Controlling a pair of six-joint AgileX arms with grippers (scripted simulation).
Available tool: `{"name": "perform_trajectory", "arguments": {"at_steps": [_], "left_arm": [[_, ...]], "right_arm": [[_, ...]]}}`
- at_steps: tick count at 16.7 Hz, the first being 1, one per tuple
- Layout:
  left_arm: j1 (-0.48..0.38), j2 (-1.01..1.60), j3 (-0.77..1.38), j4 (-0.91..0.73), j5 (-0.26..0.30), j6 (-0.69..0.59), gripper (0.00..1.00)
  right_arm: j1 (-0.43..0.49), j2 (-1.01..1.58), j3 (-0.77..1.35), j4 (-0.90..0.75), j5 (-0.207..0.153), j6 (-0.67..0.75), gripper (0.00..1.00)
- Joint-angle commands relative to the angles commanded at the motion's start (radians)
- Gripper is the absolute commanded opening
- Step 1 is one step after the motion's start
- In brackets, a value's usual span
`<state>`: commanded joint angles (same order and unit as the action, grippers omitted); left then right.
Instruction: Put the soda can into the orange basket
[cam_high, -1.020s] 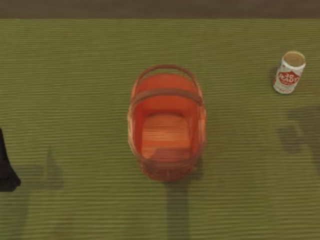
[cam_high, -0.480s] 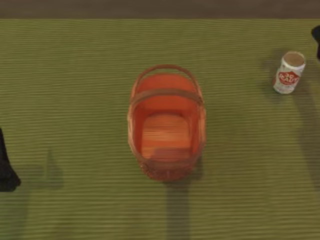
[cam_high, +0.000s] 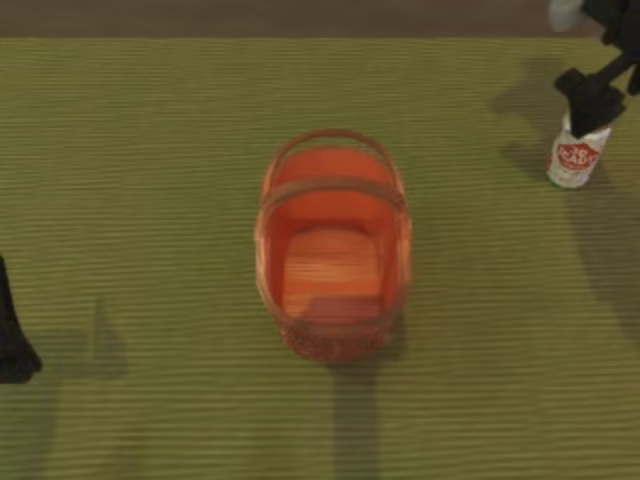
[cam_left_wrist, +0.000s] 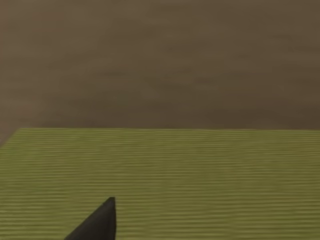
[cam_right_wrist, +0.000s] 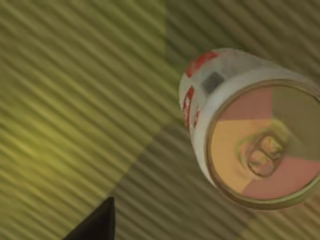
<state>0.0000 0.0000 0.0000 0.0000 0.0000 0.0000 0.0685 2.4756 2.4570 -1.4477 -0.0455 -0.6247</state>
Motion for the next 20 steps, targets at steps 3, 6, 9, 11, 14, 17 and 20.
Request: {"name": "perform_trajectory", "arguments": {"at_steps": [3,6,9,11,14,17,20], "left_arm": [[0.000,0.000,0.000,0.000,0.000,0.000,1.00],[0.000,0.000,0.000,0.000,0.000,0.000,1.00],[0.000,0.000,0.000,0.000,0.000,0.000,1.00],[0.000,0.000,0.000,0.000,0.000,0.000,1.00],[0.000,0.000,0.000,0.000,0.000,0.000,1.00],[0.000,0.000,0.000,0.000,0.000,0.000,1.00],[0.000,0.000,0.000,0.000,0.000,0.000,1.00]], "right_arm": [[0.004,0.112,0.133,-0.044,-0.006,-0.032,1.00],[0.006,0.145,0.175,-0.055,-0.008,-0.042,1.00],[0.006,0.145,0.175,-0.055,-0.008,-0.042,1.00],[0.001,0.144,0.169,-0.050,-0.008,-0.042,1.00],[0.007,0.133,0.095,0.016,-0.009,-0.041,1.00],[0.011,0.121,-0.029,0.120,-0.008,-0.037,1.00],[0.013,0.116,-0.079,0.170,-0.008,-0.035,1.00]]}}
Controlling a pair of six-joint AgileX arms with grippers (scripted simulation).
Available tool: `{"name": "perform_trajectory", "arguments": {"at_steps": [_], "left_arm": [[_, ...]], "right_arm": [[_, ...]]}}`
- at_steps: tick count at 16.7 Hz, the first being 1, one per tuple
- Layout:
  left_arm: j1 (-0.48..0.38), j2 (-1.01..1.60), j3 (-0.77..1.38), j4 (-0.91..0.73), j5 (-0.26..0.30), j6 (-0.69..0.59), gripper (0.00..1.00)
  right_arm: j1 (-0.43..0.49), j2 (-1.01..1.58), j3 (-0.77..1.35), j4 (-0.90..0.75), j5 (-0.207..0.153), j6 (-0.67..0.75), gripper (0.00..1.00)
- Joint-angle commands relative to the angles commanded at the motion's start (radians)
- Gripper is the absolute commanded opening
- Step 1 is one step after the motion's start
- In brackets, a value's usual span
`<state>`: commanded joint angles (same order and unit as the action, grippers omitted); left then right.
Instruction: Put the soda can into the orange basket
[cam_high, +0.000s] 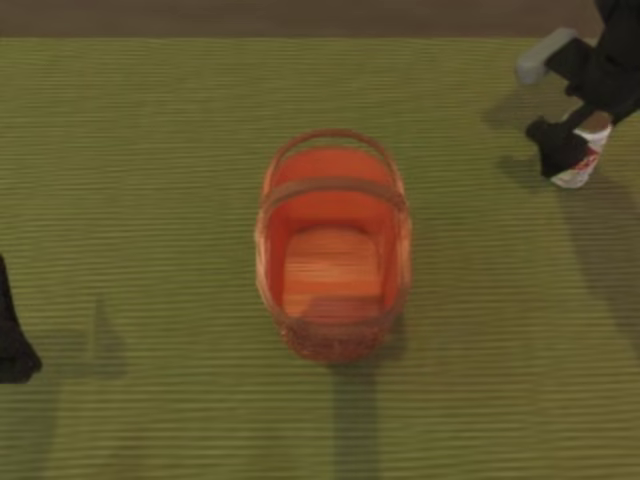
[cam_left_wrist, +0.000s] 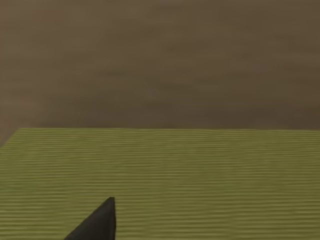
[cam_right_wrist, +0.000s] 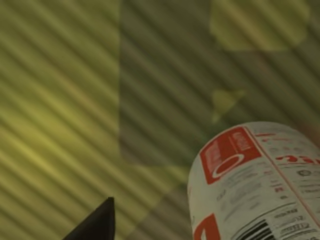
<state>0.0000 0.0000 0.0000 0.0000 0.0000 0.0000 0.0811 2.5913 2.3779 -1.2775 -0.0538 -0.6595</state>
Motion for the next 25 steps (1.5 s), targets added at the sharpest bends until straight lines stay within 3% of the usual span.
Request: {"name": "perform_trajectory", "arguments": {"at_steps": [3,16,25], "left_arm": [[0.000,0.000,0.000,0.000,0.000,0.000,1.00],[0.000,0.000,0.000,0.000,0.000,0.000,1.00],[0.000,0.000,0.000,0.000,0.000,0.000,1.00]], "right_arm": [[0.000,0.000,0.000,0.000,0.000,0.000,1.00],[0.000,0.000,0.000,0.000,0.000,0.000,0.02],[-0.004,0.000,0.000,-0.001,0.000,0.002,0.00]]}}
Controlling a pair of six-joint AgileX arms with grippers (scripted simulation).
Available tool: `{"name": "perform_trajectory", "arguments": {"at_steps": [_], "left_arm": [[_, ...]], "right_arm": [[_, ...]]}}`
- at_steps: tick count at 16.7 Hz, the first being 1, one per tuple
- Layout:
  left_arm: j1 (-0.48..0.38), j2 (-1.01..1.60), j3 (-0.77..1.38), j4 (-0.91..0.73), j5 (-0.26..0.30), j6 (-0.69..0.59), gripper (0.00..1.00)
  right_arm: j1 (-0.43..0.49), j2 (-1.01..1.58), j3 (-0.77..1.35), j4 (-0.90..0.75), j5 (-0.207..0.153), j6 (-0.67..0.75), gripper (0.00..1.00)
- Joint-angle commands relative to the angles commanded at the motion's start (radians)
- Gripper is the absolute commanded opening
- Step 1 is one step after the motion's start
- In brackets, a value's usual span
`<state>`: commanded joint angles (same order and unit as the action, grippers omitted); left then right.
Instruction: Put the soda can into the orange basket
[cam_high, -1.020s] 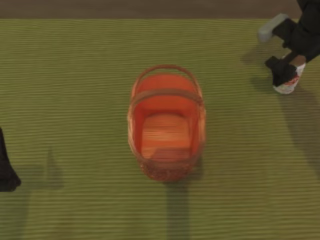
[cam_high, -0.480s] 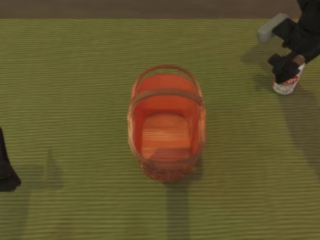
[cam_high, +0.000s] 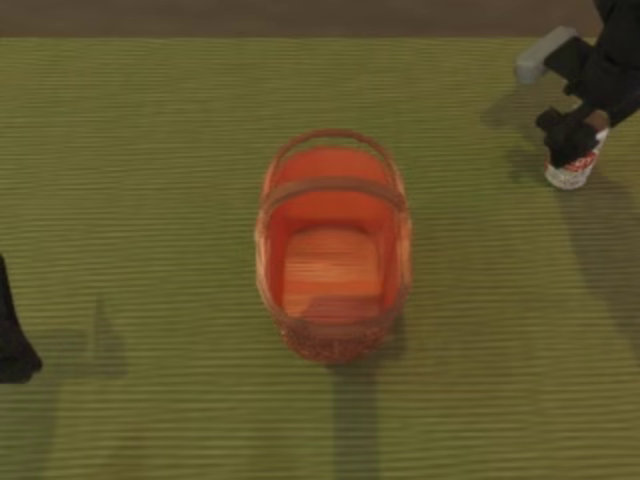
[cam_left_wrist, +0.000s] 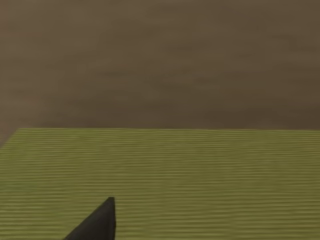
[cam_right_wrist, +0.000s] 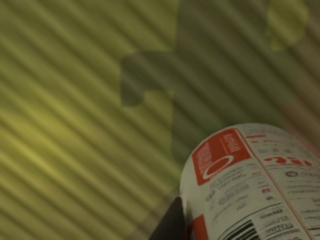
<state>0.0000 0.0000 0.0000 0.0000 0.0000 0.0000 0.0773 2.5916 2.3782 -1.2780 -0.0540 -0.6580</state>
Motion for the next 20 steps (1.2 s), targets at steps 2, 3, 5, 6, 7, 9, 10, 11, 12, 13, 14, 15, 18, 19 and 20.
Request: {"name": "perform_trajectory", "arguments": {"at_steps": [2,3,5,6,7,9,10,11,12,13,14,15,18,19,20], "left_arm": [[0.000,0.000,0.000,0.000,0.000,0.000,1.00],[0.000,0.000,0.000,0.000,0.000,0.000,1.00],[0.000,0.000,0.000,0.000,0.000,0.000,1.00],[0.000,0.000,0.000,0.000,0.000,0.000,1.00],[0.000,0.000,0.000,0.000,0.000,0.000,1.00],[0.000,0.000,0.000,0.000,0.000,0.000,1.00],[0.000,0.000,0.000,0.000,0.000,0.000,1.00],[0.000,0.000,0.000,0.000,0.000,0.000,1.00],[0.000,0.000,0.000,0.000,0.000,0.000,1.00],[0.000,0.000,0.000,0.000,0.000,0.000,1.00],[0.000,0.000,0.000,0.000,0.000,0.000,1.00],[0.000,0.000,0.000,0.000,0.000,0.000,1.00],[0.000,0.000,0.000,0.000,0.000,0.000,1.00],[0.000,0.000,0.000,0.000,0.000,0.000,1.00],[0.000,0.000,0.000,0.000,0.000,0.000,1.00]], "right_arm": [[0.002,-0.002,-0.006,0.010,-0.006,0.003,0.00],[0.006,-0.007,-0.017,0.031,-0.019,0.011,0.00],[0.017,-0.022,-0.056,0.104,-0.062,0.037,0.00],[0.024,-0.032,-0.083,0.156,-0.091,0.055,0.00],[0.032,-0.044,-0.114,0.217,-0.126,0.077,0.00],[0.050,-0.075,-0.187,0.362,-0.206,0.128,0.00],[0.060,-0.095,-0.229,0.444,-0.250,0.157,0.00],[0.071,-0.117,-0.274,0.533,-0.298,0.188,0.00],[0.083,-0.142,-0.321,0.629,-0.347,0.219,0.00],[0.095,-0.169,-0.370,0.731,-0.398,0.252,0.00],[0.107,-0.198,-0.420,0.838,-0.451,0.285,0.00],[0.120,-0.228,-0.472,0.950,-0.505,0.319,0.00],[0.159,-0.320,-0.631,1.297,-0.666,0.421,0.00],[0.171,-0.350,-0.684,1.408,-0.718,0.454,0.00],[0.184,-0.379,-0.737,1.514,-0.768,0.487,0.00]]}}
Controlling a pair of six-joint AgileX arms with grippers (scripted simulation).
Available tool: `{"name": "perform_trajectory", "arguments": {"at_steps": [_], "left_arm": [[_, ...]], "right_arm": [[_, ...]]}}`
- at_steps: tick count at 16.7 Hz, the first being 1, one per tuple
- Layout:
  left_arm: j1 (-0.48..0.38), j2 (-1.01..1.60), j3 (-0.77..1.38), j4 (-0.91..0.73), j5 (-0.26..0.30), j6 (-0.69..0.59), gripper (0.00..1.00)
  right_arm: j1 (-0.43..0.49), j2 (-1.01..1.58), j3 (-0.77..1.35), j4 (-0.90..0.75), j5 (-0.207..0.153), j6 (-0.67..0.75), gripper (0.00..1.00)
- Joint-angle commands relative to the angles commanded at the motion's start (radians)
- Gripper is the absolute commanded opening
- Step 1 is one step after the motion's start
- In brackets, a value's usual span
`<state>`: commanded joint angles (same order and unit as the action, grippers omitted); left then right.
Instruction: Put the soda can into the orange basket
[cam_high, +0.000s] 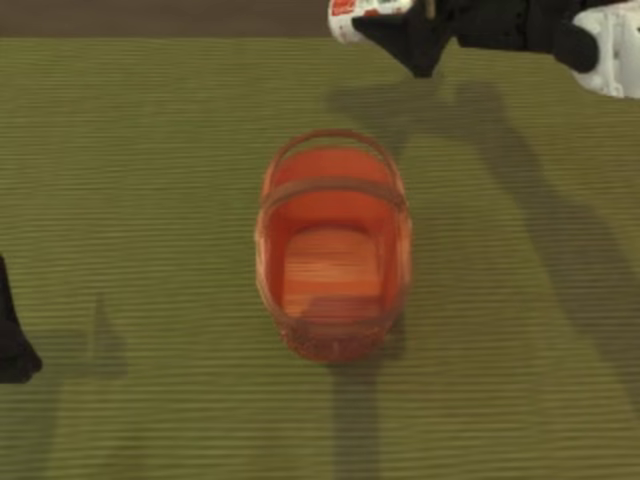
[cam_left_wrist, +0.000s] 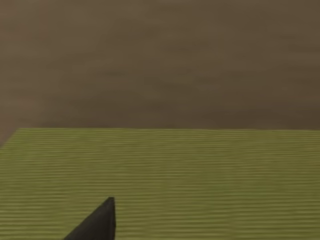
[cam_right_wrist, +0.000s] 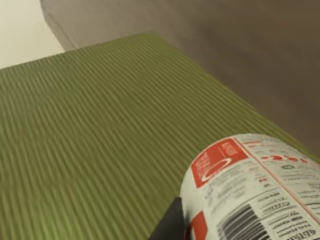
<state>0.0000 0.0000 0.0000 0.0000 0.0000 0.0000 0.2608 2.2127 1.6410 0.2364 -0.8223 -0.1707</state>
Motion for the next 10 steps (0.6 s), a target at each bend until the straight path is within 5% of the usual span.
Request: {"name": "perform_trajectory", "arguments": {"at_steps": [5,8,10], "left_arm": [[0.000,0.000,0.000,0.000,0.000,0.000,1.00],[0.000,0.000,0.000,0.000,0.000,0.000,1.00],[0.000,0.000,0.000,0.000,0.000,0.000,1.00]], "right_arm": [[0.050,-0.126,-0.235,0.393,-0.208,0.144,0.00],[0.067,-0.168,-0.317,0.502,-0.279,0.194,0.00],[0.071,-0.176,-0.333,0.522,-0.293,0.204,0.00]]}}
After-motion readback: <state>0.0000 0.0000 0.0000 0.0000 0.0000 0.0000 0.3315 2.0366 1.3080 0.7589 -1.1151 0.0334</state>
